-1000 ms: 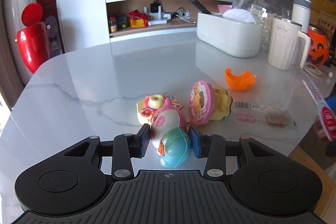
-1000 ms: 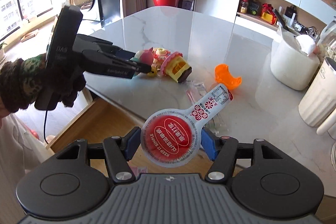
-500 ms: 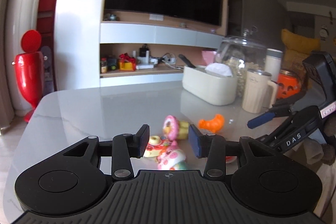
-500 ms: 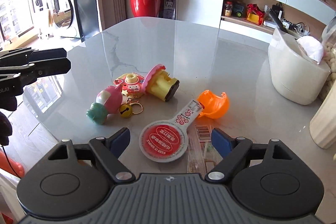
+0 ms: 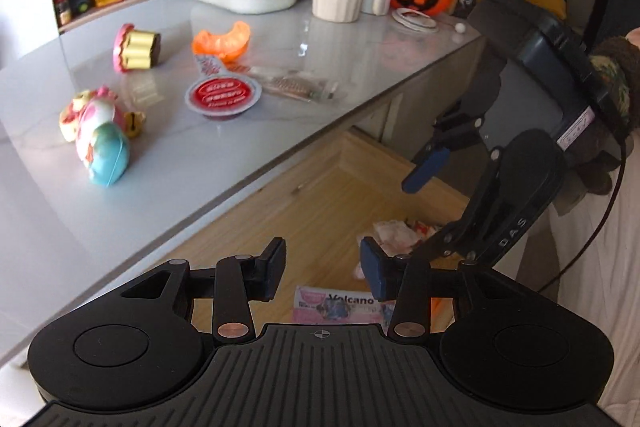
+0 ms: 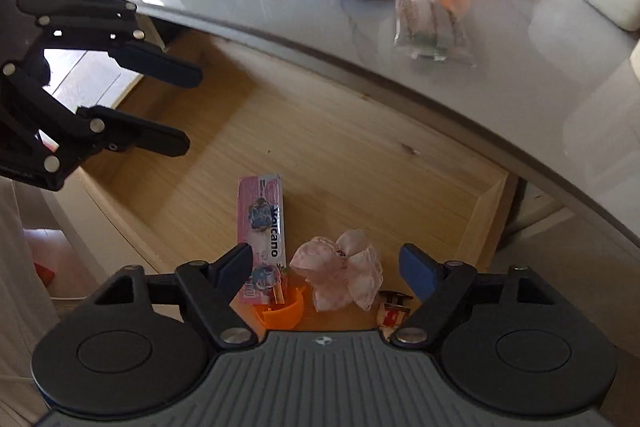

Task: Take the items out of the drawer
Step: 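Grasp the pink cloth in the drawer with the right tool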

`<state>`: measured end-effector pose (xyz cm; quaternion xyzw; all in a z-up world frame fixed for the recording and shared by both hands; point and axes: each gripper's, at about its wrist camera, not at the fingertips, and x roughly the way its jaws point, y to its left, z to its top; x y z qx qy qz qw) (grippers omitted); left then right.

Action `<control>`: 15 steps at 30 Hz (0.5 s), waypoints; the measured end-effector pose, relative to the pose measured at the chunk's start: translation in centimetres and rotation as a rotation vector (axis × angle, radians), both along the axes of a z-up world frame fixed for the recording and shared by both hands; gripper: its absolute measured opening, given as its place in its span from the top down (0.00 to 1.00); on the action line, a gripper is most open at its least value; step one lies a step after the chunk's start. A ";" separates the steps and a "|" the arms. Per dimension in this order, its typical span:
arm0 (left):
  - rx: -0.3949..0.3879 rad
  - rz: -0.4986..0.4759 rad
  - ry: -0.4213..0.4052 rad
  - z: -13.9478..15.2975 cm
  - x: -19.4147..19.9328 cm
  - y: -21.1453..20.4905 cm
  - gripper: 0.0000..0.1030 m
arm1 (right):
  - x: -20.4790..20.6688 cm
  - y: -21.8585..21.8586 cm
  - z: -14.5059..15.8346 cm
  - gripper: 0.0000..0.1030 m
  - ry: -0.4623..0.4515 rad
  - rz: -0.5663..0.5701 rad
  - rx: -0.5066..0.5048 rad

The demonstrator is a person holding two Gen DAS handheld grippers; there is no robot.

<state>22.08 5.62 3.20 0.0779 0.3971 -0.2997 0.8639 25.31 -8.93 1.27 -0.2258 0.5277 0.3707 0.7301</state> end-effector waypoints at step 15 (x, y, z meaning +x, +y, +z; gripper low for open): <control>0.009 0.117 0.091 -2.4 -1.6 5.1 0.58 | -0.6 4.9 -6.0 0.29 0.006 0.255 -0.243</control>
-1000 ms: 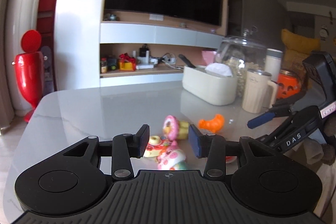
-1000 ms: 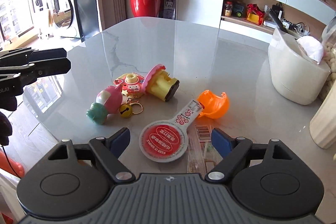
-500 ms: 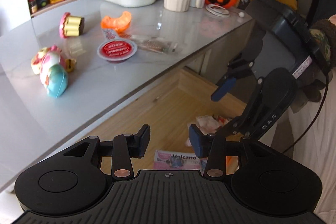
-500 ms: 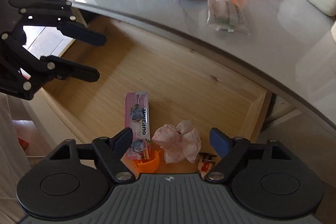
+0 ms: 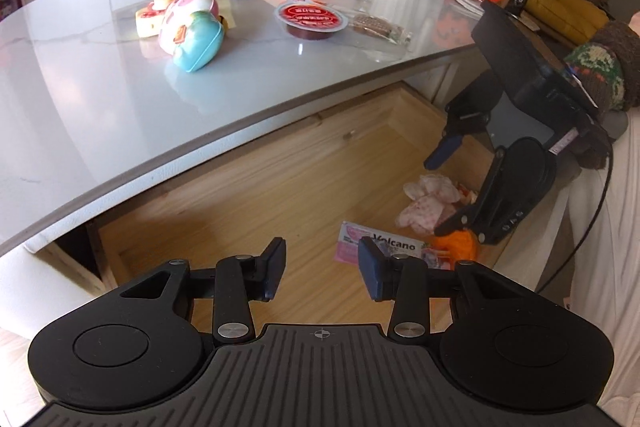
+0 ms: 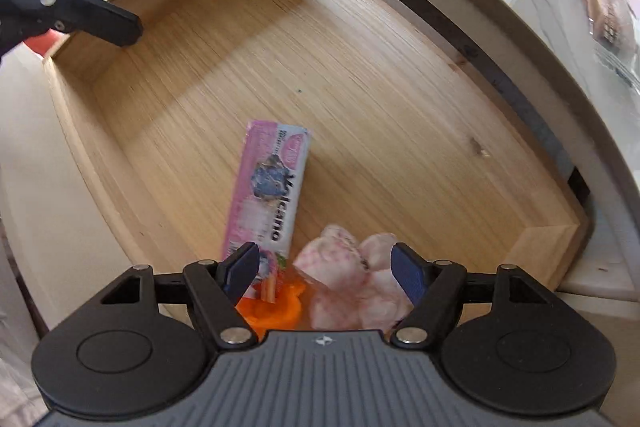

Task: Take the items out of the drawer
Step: 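Grasp the pink cloth in the drawer with the right tool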

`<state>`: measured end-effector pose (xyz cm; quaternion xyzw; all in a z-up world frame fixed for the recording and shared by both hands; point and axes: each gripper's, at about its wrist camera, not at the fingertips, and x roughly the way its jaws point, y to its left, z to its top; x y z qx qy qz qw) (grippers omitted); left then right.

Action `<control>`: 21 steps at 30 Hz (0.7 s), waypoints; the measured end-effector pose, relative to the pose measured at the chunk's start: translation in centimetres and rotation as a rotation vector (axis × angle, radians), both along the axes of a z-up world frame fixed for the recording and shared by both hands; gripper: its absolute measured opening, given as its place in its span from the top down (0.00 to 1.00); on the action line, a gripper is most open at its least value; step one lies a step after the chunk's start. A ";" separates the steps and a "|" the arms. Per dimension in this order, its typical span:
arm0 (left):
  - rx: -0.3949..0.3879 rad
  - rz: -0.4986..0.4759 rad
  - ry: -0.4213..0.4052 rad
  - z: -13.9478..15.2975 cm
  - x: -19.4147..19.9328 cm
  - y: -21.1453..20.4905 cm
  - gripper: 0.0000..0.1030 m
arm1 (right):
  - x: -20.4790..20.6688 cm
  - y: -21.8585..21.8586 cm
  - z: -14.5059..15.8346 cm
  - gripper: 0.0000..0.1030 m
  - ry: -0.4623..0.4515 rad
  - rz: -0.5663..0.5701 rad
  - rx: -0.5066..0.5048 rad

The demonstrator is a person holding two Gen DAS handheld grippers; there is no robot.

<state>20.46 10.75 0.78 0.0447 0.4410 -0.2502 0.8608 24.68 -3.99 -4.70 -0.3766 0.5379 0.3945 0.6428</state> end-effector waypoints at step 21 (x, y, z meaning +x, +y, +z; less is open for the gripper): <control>0.145 -0.362 -0.013 -1.6 0.8 -7.1 0.58 | 0.9 -3.3 3.3 0.71 -0.020 -0.116 0.144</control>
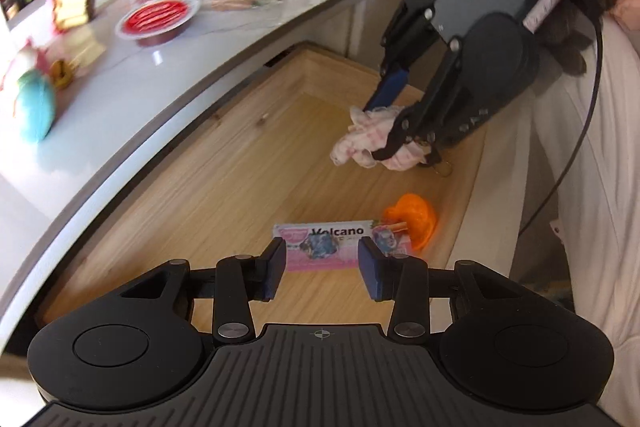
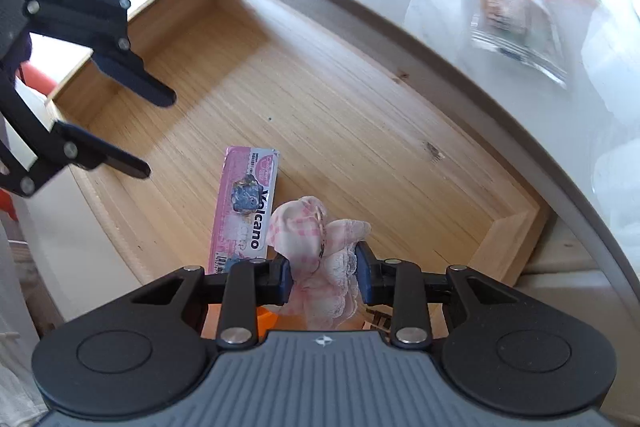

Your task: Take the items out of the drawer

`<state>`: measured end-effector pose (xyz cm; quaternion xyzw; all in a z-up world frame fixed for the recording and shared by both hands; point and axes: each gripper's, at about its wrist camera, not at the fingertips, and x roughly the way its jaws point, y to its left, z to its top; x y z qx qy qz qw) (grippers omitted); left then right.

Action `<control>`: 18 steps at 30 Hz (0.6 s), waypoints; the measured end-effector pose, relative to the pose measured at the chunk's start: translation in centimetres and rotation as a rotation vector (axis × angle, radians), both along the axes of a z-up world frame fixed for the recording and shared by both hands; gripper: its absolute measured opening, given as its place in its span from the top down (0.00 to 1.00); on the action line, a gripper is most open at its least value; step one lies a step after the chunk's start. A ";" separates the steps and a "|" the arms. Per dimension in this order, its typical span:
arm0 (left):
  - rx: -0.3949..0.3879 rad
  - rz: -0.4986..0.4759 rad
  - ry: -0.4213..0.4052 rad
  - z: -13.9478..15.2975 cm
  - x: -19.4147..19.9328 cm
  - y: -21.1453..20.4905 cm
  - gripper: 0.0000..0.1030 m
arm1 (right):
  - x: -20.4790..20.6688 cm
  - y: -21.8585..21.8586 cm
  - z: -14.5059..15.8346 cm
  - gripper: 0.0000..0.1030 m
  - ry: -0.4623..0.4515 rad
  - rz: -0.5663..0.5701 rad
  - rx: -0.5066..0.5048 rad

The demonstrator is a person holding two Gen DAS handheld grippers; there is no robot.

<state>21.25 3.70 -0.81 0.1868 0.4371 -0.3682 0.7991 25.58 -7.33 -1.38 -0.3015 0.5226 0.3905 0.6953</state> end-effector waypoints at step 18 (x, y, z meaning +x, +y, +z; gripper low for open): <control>-0.045 -0.117 0.193 -3.7 6.1 -14.9 0.58 | 3.8 -13.1 6.1 0.70 -0.085 -0.428 0.373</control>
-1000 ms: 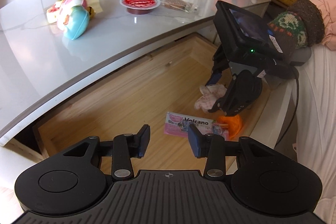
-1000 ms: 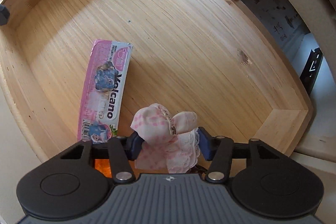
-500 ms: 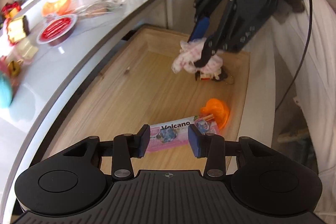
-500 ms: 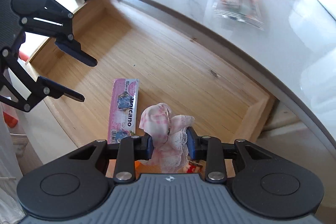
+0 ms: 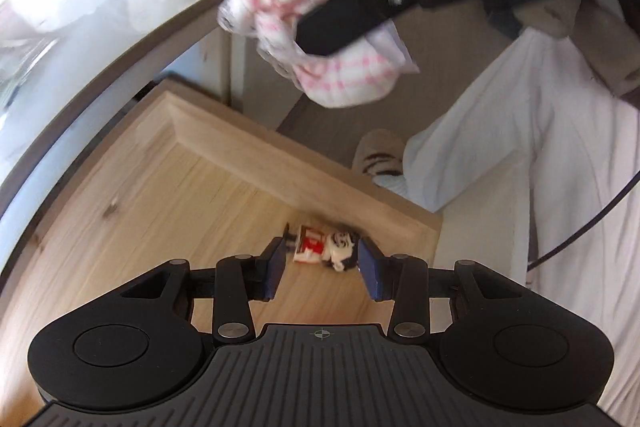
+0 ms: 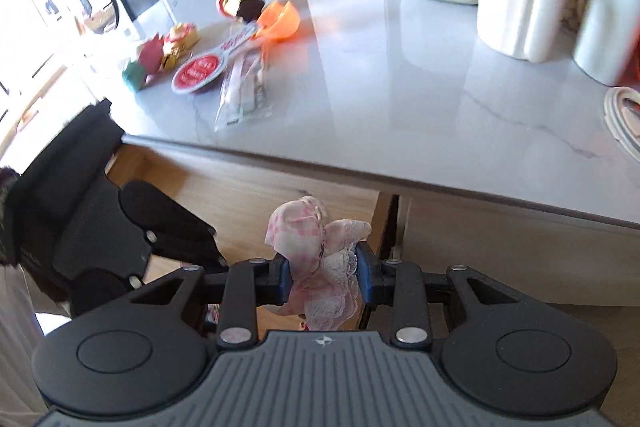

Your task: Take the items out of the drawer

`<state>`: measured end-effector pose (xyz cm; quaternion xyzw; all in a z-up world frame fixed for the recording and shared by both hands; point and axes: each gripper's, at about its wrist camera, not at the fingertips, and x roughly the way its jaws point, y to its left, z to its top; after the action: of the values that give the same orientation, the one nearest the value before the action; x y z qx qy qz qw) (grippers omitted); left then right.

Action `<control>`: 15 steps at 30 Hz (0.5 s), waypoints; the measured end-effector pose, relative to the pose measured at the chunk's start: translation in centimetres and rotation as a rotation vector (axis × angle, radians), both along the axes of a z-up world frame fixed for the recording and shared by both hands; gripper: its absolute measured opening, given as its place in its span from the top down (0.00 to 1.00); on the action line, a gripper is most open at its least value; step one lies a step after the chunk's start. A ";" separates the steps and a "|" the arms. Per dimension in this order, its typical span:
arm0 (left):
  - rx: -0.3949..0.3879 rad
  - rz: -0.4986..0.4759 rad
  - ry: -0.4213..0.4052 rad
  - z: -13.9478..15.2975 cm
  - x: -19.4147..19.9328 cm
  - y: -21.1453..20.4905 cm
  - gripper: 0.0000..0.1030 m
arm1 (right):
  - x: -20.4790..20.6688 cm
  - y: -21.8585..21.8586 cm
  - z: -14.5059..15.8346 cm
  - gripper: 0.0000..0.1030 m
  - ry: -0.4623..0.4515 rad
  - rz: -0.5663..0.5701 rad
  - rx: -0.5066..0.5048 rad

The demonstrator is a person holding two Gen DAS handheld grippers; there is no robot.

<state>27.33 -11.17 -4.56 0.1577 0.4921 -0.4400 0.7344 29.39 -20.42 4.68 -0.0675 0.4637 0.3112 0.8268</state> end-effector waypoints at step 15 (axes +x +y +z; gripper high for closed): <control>0.178 0.051 0.085 -6.1 2.7 -4.3 0.58 | 0.3 -4.7 2.1 0.69 -0.041 -0.111 0.158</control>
<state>30.05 -15.47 -10.62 0.1909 0.5638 -0.3820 0.7069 29.73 -25.12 6.79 0.0174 0.4239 0.2991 0.8547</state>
